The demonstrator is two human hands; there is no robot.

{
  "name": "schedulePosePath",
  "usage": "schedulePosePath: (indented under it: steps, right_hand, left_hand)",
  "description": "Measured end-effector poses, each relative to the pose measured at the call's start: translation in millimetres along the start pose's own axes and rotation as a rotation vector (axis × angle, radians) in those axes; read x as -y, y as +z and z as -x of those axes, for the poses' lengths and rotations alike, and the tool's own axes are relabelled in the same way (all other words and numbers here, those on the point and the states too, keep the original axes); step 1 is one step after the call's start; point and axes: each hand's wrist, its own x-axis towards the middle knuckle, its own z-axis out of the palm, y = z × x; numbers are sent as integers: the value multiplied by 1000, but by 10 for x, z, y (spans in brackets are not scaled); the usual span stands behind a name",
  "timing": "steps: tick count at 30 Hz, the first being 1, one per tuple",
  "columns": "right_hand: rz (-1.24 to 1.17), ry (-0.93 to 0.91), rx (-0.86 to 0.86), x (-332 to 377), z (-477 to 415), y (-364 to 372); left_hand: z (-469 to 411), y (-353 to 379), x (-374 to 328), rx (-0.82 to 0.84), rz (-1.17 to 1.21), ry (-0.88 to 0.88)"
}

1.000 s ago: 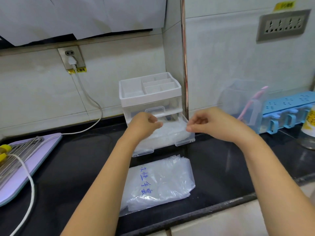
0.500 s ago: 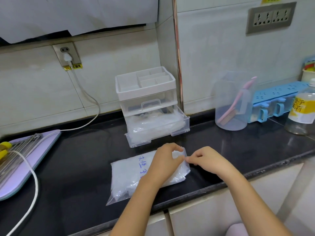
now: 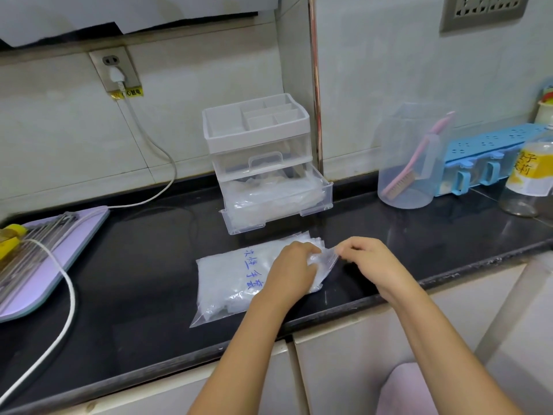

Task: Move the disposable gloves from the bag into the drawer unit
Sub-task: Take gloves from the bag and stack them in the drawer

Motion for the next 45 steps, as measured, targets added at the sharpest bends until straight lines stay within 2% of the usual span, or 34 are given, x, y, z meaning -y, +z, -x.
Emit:
schedulePosePath:
  steps: [5, 8, 12, 15, 17, 19, 21, 24, 26, 28, 31, 34, 41, 45]
  right_hand:
    - [-358, 9, -172, 31, 65, -215]
    - [-497, -75, -233, 238, 217, -378]
    - [-584, -308, -200, 619, 480, -565]
    - [-569, -421, -94, 866, 591, -698]
    - [-500, -433, 55, 1012, 610, -746]
    - [-344, -428, 224, 1141, 599, -743]
    - [-124, -409, 336, 1201, 538, -704]
    - [194, -407, 342, 1264, 404, -642]
    - [228, -401, 379, 1302, 336, -609]
    - [228, -387, 384, 1362, 304, -600]
    - [216, -340, 331, 1398, 234, -698]
    - [393, -291, 305, 1440, 107, -856]
    - [709, -278, 439, 1831, -84, -729]
    - [749, -259, 572, 1979, -264, -560]
  left_hand:
    - [35, -27, 24, 6, 30, -22]
    - [53, -41, 24, -8, 64, -31]
    - [38, -57, 65, 38, 89, -67]
    - [24, -155, 32, 62, 180, -76]
    - [46, -299, -49, 26, 437, -60]
    - [79, -452, -143, 5, 701, 32]
    - [90, -560, -201, 19, 771, 158]
    - [136, -697, -289, 107, 734, 243]
    - [144, -711, -319, 151, 696, 233]
    - [153, -695, -322, 88, 673, 200]
    - [160, -721, -284, -30, 766, 152]
    - [147, -833, -261, -66, 744, 137]
    - [87, -1176, -388, 37, 498, 241]
    - [40, -1334, -387, 72, 410, 258]
